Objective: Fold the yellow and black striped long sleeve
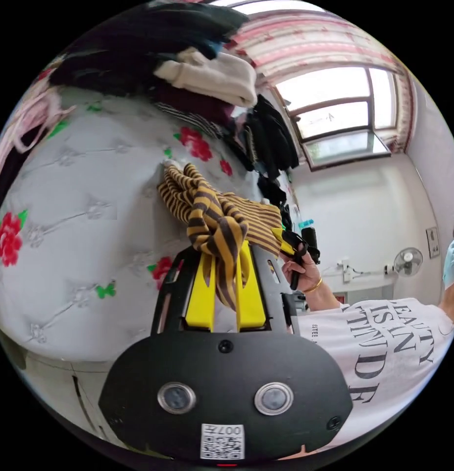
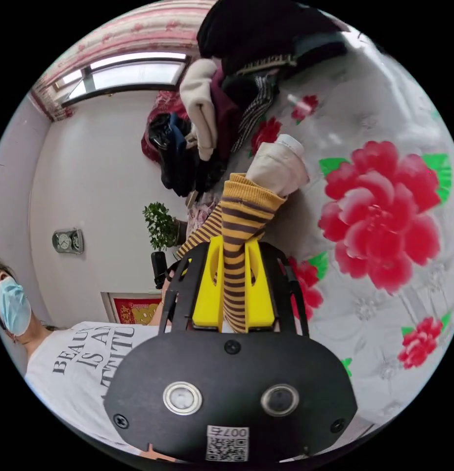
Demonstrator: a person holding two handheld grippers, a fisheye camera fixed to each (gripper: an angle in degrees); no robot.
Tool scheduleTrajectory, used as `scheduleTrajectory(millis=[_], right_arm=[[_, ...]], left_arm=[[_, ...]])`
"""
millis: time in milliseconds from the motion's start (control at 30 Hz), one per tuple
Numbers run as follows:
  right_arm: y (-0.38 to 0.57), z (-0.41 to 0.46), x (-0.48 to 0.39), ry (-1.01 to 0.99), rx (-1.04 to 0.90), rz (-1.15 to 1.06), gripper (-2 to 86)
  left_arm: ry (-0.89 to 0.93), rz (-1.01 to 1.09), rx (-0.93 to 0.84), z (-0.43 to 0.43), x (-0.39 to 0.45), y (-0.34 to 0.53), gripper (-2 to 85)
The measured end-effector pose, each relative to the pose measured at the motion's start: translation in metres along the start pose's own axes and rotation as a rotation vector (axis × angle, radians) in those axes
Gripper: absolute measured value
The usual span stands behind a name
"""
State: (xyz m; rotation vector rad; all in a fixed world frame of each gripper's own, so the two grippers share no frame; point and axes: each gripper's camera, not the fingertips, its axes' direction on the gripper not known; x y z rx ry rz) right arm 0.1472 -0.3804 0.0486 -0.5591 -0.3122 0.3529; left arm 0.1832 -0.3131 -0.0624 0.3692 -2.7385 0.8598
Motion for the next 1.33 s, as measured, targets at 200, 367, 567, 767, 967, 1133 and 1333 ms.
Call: scheduleTrajectory(millis=[200,367,567,767,967,1133,1333], right_arm=[[0.057,-0.139,0.011,0.002,0.239,-0.029,3.2],[0.097,-0.28,0.011,0.027,0.531,-0.098,3.4],[0.085,-0.395,0.039,0.124,0.818,-0.07,5.0],[0.068,-0.405,0.136,0.258,0.7,0.166,6.1],[0.091,-0.317,0.111,0.541,0.364,-0.008,5.8],[0.087,-0.195,0.07,0.759,-0.035,-0.222,6.0],[0.082,-0.063,0.032,0.855,-0.357,-0.309,7.1]], left_arm=[[0.068,0.216,-0.1,0.098,0.132,-0.038,6.1],[0.125,0.447,-0.179,0.198,0.273,-0.09,6.2],[0.074,0.581,-0.239,0.35,0.421,-0.173,7.5],[-0.268,0.393,-0.417,0.46,0.361,-0.152,8.6],[-0.52,0.299,-0.455,0.41,0.253,-0.025,8.4],[-0.718,0.021,-0.253,0.298,0.187,0.064,7.9],[-0.869,-0.292,0.12,0.147,0.137,0.099,8.1]])
